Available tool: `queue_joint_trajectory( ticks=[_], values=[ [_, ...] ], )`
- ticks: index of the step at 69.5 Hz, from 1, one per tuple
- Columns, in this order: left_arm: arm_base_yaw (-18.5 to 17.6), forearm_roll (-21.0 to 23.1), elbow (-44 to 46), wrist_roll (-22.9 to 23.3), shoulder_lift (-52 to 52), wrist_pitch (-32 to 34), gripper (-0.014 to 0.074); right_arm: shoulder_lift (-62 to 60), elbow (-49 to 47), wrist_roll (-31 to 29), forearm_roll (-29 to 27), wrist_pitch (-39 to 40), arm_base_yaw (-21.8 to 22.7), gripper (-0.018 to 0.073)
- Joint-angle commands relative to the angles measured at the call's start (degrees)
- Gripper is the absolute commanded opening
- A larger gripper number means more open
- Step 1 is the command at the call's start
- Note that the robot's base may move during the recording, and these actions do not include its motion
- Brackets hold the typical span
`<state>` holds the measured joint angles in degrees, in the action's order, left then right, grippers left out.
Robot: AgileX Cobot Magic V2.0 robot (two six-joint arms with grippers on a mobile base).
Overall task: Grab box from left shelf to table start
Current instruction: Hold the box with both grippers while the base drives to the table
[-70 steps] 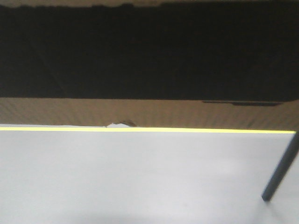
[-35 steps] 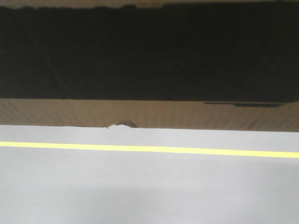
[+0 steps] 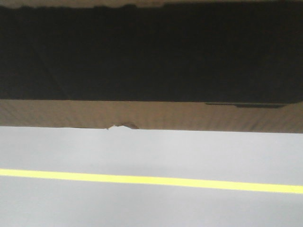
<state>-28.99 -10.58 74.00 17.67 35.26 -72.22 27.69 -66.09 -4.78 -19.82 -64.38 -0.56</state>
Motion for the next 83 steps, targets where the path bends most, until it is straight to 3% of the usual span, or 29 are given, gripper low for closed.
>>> queue_joint_trajectory(
  ticks=[1, 83],
  values=[
    [-0.2, 0.9, 2.0, 1.1, -0.1, -2.6, -0.0093, 0.9, -1.7, -1.3, -0.7, 6.8, 0.2, 0.0059],
    [-0.2, 0.9, 2.0, 1.1, -0.1, -2.6, -0.0093, 0.9, -1.7, -1.3, -0.7, 6.8, 0.2, 0.0059]
  ],
)
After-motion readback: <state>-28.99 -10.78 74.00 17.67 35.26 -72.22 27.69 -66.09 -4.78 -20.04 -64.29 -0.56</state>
